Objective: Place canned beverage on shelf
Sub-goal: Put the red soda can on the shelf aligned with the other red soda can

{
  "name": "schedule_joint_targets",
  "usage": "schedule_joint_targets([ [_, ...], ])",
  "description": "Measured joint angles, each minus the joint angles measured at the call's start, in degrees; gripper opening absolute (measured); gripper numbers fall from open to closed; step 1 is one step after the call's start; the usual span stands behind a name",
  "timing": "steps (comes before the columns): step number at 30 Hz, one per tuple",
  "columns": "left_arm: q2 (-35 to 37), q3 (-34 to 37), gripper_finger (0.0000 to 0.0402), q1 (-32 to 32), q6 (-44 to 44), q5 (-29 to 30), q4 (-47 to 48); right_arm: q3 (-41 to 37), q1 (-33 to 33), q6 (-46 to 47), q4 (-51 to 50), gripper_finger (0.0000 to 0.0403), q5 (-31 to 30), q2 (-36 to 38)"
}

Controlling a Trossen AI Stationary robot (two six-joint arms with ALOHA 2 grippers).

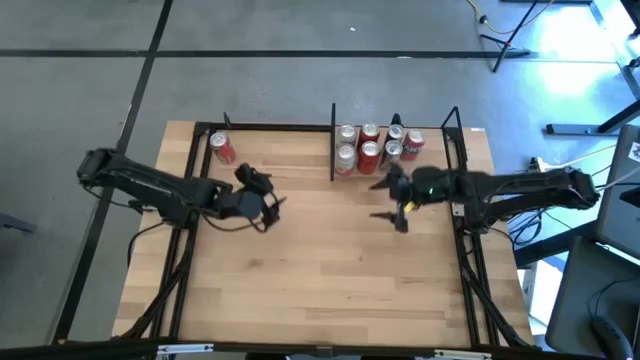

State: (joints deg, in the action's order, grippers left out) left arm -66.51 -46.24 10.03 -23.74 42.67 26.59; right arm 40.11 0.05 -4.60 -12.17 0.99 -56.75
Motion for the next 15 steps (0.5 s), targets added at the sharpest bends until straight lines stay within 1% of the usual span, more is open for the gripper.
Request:
schedule_joint_targets([
  [3, 1.1, 0.0, 0.0361, -3.3, 0.1, 0.0, 1.9, -4.6, -3.4, -0.1, 9.5, 0.034, 0.0, -1.3],
  [5, 1.4, 0.0, 0.0361, -5.0, 0.3, -0.1, 3.7, -6.6, -5.2, -0.4, 12.9, 0.034, 0.0, -2.5],
  [7, 1.4, 0.0, 0.0361, -7.1, 0.3, 0.8, 5.3, -7.8, -6.9, -1.6, 14.8, 0.034, 0.0, -3.6],
  [9, 1.3, 0.0, 0.0361, -9.6, -0.2, 3.3, 8.1, -8.1, -8.3, -3.1, 16.9, 0.034, 0.0, -4.6],
  [12, 1.3, 0.0, 0.0361, -14.5, -4.2, 7.4, 12.2, -8.2, -9.7, -4.0, 19.3, 0.034, 0.0, -6.5],
  [15, 1.3, 0.0, 0.0361, -20.0, -6.2, 6.6, 15.2, -8.2, -10.6, -4.8, 21.7, 0.034, -0.2, -7.8],
])
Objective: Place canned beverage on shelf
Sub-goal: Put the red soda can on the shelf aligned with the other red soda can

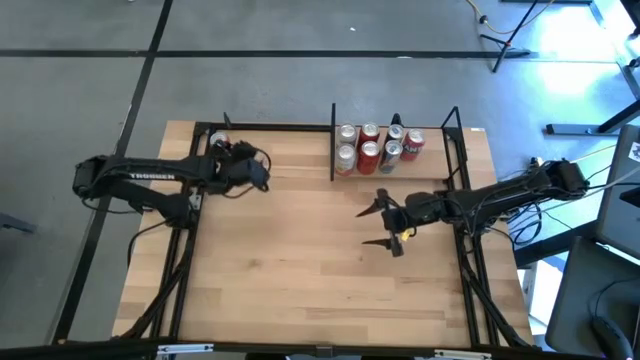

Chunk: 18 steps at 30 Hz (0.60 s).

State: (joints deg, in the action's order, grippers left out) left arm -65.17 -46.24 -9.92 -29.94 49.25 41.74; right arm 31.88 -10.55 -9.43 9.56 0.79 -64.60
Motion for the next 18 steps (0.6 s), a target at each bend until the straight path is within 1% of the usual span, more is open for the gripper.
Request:
schedule_joint_targets([
  [3, -0.2, 0.0, 0.0361, -5.0, -0.3, -1.7, 2.5, 0.0, 0.0, -0.2, 0.9, 0.034, -0.1, -1.0],
  [9, -0.4, 0.0, 0.0361, -15.0, -2.7, -0.5, 7.2, 0.0, 0.0, -0.2, 1.0, 0.034, -0.1, -1.3],
  [16, -0.4, 0.0, 0.0361, -23.5, -2.6, -3.0, 7.6, 0.0, 0.0, 0.0, 1.0, 0.0339, 0.1, -1.3],
  [18, -0.4, 0.0, 0.0361, -25.9, -2.8, -4.7, 7.6, 0.0, 0.0, 0.0, 1.0, 0.034, 0.1, -1.3],
])
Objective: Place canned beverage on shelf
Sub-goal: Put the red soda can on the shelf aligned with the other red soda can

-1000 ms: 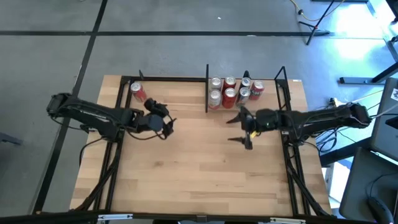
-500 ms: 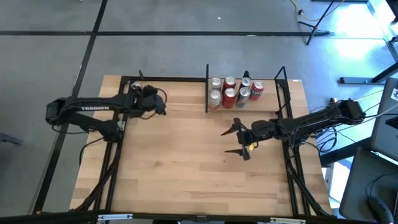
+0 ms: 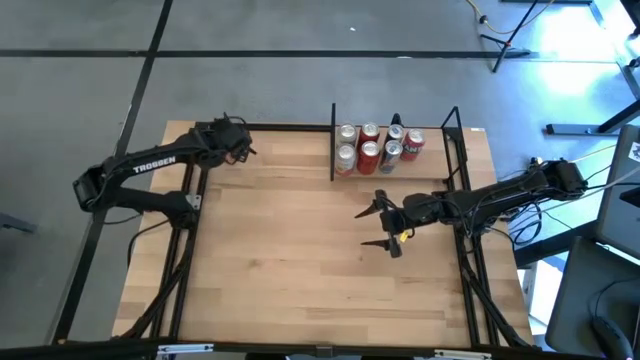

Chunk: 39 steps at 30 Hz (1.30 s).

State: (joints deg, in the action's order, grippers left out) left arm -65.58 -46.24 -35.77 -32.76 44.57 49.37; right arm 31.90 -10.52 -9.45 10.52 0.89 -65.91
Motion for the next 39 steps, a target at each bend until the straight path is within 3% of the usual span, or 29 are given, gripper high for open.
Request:
schedule_joint_targets([
  [12, -0.1, 0.1, 0.0361, -9.2, 1.5, -6.9, -0.8, 0.0, 0.0, 0.1, 0.0, 0.034, 0.0, 0.0],
  [19, -0.1, 4.8, 0.0361, -13.0, 3.4, -11.0, -8.5, 0.0, 0.0, 0.2, 0.0, 0.034, 0.0, 0.0],
  [28, -0.1, 7.5, 0.0358, -13.6, 5.5, -12.7, -10.3, 0.0, 0.0, 0.1, 0.0, 0.034, 0.0, 0.0],
  [32, -0.1, 7.7, 0.0328, -13.6, 6.2, -13.1, -10.5, 0.0, 0.0, 0.1, 0.0, 0.034, 0.0, 0.0],
  [39, 0.0, 7.6, 0.024, -13.2, 7.1, -12.6, -10.3, 0.0, 0.0, 0.1, 0.1, 0.034, 0.0, 0.0],
])
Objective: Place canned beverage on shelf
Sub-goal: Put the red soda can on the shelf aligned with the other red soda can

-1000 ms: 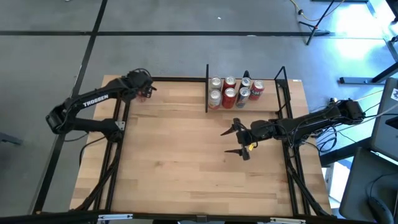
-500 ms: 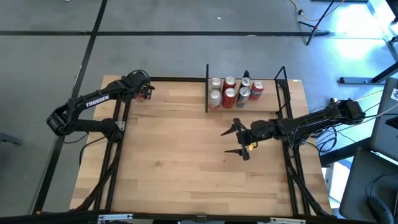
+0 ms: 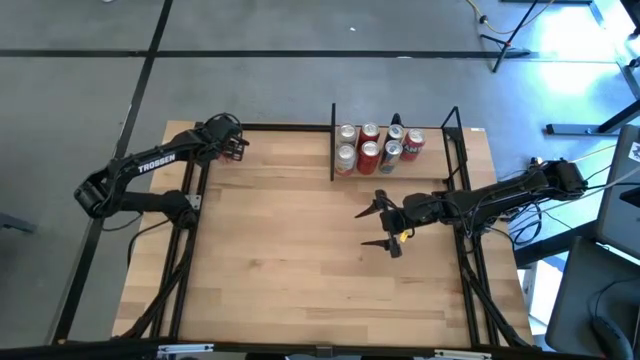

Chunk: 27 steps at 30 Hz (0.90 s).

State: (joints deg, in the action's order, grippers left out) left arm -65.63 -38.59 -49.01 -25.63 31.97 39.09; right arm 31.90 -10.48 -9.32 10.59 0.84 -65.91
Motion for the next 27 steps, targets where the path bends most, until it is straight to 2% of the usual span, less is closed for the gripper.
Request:
schedule_joint_targets([
  [3, 0.1, 0.0, 0.0218, 2.0, 0.7, -0.1, 0.0, 0.0, 0.0, 0.0, 0.0, 0.034, 0.0, 0.0],
  [7, 0.1, -0.8, 0.0214, 7.1, 0.8, -2.0, -0.5, 0.0, 0.0, 0.0, 0.0, 0.0339, 0.0, 0.0],
  [9, 0.0, -1.7, 0.0215, 10.9, 1.6, -4.8, -0.4, 0.0, 0.0, 0.0, 0.0, 0.034, 0.0, 0.0],
  [13, 0.0, -3.9, 0.0215, 20.0, 7.0, -14.1, -3.6, 0.0, 0.0, 0.0, 0.0, 0.0339, 0.2, 0.0],
  [17, 0.0, -5.5, 0.0216, 30.8, 13.9, -24.2, -9.0, 0.0, 0.0, 0.0, 0.0, 0.034, 0.2, 0.0],
  [19, 0.0, -5.6, 0.0216, 36.4, 16.8, -27.5, -13.5, 0.0, -0.1, 0.3, 0.0, 0.034, 0.3, 0.0],
  [23, -1.0, -5.8, 0.0216, 46.6, 20.1, -28.7, -23.2, 0.0, 0.0, 4.7, 0.0, 0.034, 3.5, 0.0],
  [27, -4.7, -5.9, 0.0216, 54.8, 23.5, -28.9, -32.9, 0.0, 0.0, 5.0, -0.1, 0.034, 6.7, 0.0],
])
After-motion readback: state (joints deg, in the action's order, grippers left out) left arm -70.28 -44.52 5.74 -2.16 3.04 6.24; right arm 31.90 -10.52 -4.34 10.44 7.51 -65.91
